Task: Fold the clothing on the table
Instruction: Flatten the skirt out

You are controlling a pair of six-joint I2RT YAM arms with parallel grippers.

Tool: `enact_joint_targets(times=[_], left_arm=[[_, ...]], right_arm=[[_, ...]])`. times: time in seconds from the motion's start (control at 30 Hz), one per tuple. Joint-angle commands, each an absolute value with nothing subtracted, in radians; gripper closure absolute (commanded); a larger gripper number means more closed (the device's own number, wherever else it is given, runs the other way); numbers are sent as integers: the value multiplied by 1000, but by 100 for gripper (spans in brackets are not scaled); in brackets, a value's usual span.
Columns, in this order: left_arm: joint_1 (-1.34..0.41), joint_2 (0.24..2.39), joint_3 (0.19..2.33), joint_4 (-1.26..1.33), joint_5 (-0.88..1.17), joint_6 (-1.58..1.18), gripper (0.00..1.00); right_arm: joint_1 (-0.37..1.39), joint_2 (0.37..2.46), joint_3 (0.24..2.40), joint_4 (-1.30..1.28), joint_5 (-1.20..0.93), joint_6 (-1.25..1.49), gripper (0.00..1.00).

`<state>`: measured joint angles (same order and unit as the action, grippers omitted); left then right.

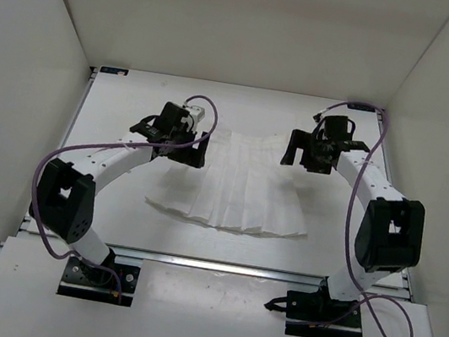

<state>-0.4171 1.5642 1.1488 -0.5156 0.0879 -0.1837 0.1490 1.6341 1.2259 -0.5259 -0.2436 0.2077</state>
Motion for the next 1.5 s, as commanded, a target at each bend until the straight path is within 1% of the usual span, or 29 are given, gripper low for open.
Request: enact_joint_targets(times=[0.0,0.07,0.13,0.17,0.2,0.4,0.5,0.57,0.63,0.77,0.83,0.9,0.93,1.0,1.03,1.07,1.1,1.13,1.17,1.2,1.23,1.27,1.3,1.33,1.47], left_arm=[[-404,1531,1124,-381,54,-166,2],[-350,1584,1153,-303,101,-213,1],[-316,1643,1186,-252,143,-256,1],[-310,1687,1212,-226,149,-276,3],[-304,1727,1230,-204,153,-282,2],[-299,1923,1400,-140,178,-325,8],[-305,2015,1495,-150,193,-340,9],[-316,2063,1534,-150,167,-341,10],[-324,2091,1555,-138,150,-350,13],[-333,2154,1594,-152,121,-359,14],[-331,2169,1591,-138,132,-362,18],[-333,2180,1598,-136,120,-373,21],[-328,2186,1598,-132,118,-374,25],[-333,2200,1615,-138,126,-371,29],[-331,2198,1614,-141,124,-371,32],[-327,2198,1611,-146,123,-371,36],[-328,2198,1611,-134,117,-373,40],[-327,2200,1612,-135,118,-374,49],[-327,2203,1614,-137,126,-382,58],[-316,2207,1615,-129,124,-393,66],[-314,2209,1618,-133,126,-399,88],[-316,2212,1624,-144,124,-413,100],[-313,2210,1637,-158,126,-422,100],[-317,2206,1641,-156,127,-419,100],[-314,2175,1701,-221,101,-358,100]], right_arm=[[123,1706,1299,-442,-244,186,3],[126,1800,1391,-446,-246,175,5],[117,1872,1463,-469,-233,164,5],[120,1922,1521,-486,-233,155,5],[120,1962,1563,-494,-236,163,5],[129,2110,1702,-482,-258,162,6],[130,2155,1736,-483,-261,169,7],[140,2175,1756,-482,-261,166,11],[138,2207,1791,-483,-270,166,13],[149,2279,1864,-531,-249,160,12],[150,2286,1878,-522,-249,169,15],[150,2302,1897,-531,-239,166,23],[149,2313,1908,-537,-250,175,29],[153,2316,1911,-538,-261,175,39],[163,2328,1905,-538,-259,178,45],[161,2333,1916,-548,-253,181,49],[164,2341,1917,-548,-249,187,59],[172,2344,1921,-551,-249,187,68],[176,2352,1913,-549,-259,184,71],[179,2352,1911,-552,-261,187,82],[181,2358,1904,-554,-267,192,93],[189,2350,1905,-554,-258,199,95],[190,2350,1899,-557,-252,205,99],[186,2344,1904,-551,-245,210,100],[169,2289,1960,-540,-274,225,100]])
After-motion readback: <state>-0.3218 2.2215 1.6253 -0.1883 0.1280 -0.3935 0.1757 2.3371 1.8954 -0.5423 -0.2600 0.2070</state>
